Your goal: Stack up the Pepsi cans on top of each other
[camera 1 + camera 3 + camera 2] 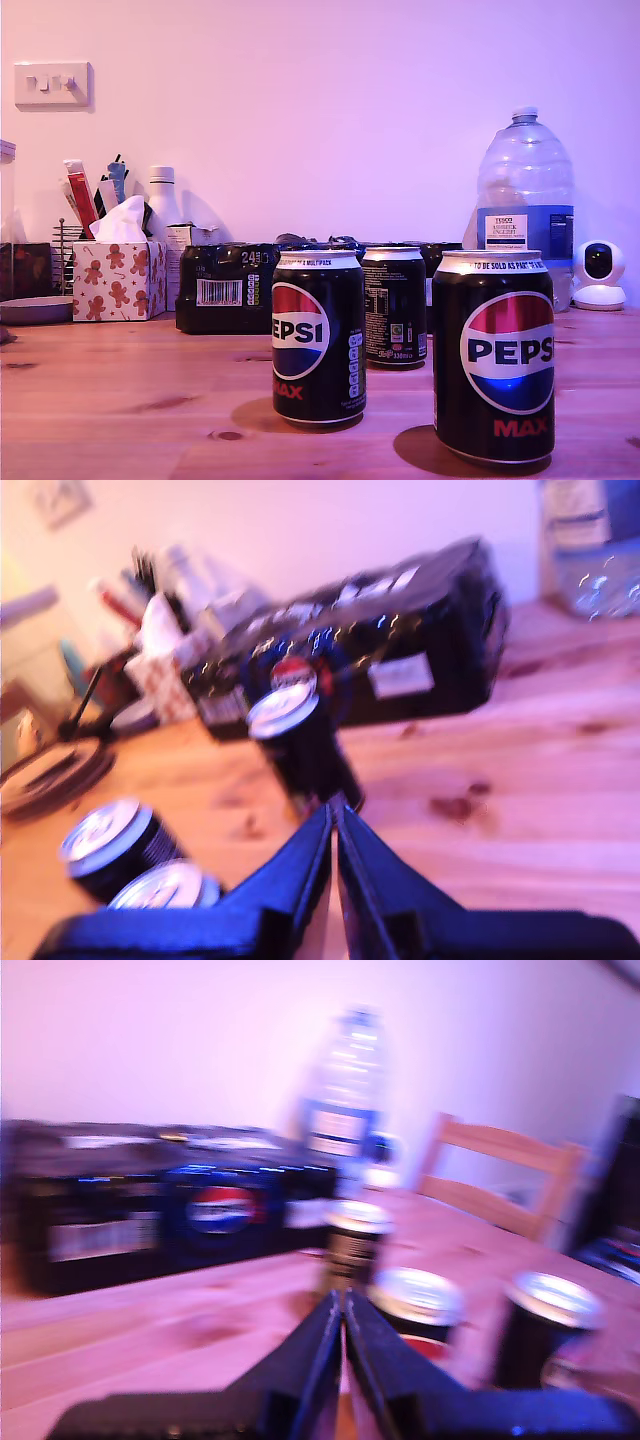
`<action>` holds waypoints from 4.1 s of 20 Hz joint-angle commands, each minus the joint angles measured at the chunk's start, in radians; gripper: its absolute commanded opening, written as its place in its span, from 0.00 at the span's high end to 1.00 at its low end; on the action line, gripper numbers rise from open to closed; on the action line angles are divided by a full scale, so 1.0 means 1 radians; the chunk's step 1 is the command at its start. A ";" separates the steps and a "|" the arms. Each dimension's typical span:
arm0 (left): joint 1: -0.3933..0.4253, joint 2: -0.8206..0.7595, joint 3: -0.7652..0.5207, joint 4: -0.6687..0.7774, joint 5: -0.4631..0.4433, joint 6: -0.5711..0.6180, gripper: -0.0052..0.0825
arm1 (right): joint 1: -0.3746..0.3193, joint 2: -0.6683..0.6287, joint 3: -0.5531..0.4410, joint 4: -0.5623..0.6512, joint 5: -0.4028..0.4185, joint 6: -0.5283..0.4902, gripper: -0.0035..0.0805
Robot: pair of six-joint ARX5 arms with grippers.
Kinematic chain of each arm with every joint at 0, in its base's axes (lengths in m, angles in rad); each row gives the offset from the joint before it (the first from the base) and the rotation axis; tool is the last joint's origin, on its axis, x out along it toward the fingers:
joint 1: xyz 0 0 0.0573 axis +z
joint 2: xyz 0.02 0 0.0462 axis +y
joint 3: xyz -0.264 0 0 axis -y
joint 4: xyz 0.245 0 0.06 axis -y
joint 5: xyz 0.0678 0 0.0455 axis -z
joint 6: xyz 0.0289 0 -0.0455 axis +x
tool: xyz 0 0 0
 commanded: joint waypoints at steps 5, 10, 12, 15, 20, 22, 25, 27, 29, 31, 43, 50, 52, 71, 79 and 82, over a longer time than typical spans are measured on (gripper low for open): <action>-0.239 0.029 -0.014 -0.068 -0.135 0.092 0.96 | 0.111 -0.006 0.064 -0.153 0.031 -0.021 0.97; -0.379 0.087 -0.014 -0.060 -0.235 0.122 0.96 | 0.259 -0.006 0.064 -0.190 0.038 -0.020 0.97; -0.400 0.104 -0.014 -0.060 -0.244 0.122 0.96 | 0.320 -0.006 0.064 -0.200 0.073 -0.038 0.97; -0.406 0.108 -0.014 -0.060 -0.251 0.122 0.96 | 0.406 -0.006 0.063 -0.196 0.087 -0.038 0.86; -0.406 0.108 -0.014 -0.061 -0.258 0.121 0.96 | 0.552 -0.006 0.063 -0.193 0.089 -0.036 0.46; -0.406 0.108 -0.014 -0.060 -0.258 0.121 0.96 | 0.579 -0.006 0.063 -0.194 0.152 -0.012 0.36; -0.406 0.108 -0.014 -0.061 -0.257 0.121 0.96 | 0.583 -0.006 0.063 -0.192 0.217 -0.014 0.33; -0.406 0.108 -0.014 -0.061 -0.257 0.113 0.96 | 0.583 0.003 0.061 -0.193 0.225 -0.016 0.32; -0.406 0.108 -0.014 -0.061 -0.257 0.113 0.96 | 0.583 0.027 0.058 -0.191 0.243 -0.032 0.31; -0.408 0.108 -0.014 -0.061 -0.257 0.112 0.96 | 0.588 0.068 0.056 -0.161 0.246 -0.042 0.30; -0.409 0.108 -0.014 -0.061 -0.257 0.102 0.96 | 0.665 0.534 0.056 0.207 0.333 -0.201 0.24; -0.409 0.108 -0.014 -0.064 -0.256 0.087 0.96 | 0.665 0.773 0.056 0.408 0.420 -0.248 0.24; -0.409 0.108 -0.014 -0.065 -0.256 0.087 0.96 | 0.665 0.846 0.056 0.486 0.418 -0.247 0.24; -0.409 0.107 -0.014 -0.090 -0.257 0.087 0.96 | 0.666 0.963 0.066 0.619 0.454 -0.167 0.04; -0.409 0.107 -0.014 -0.093 -0.257 0.087 0.96 | 0.666 0.964 0.066 0.628 0.417 -0.162 0.04; -0.409 0.107 -0.014 -0.094 -0.258 0.087 0.96 | 0.666 0.969 0.067 0.646 0.417 -0.164 0.04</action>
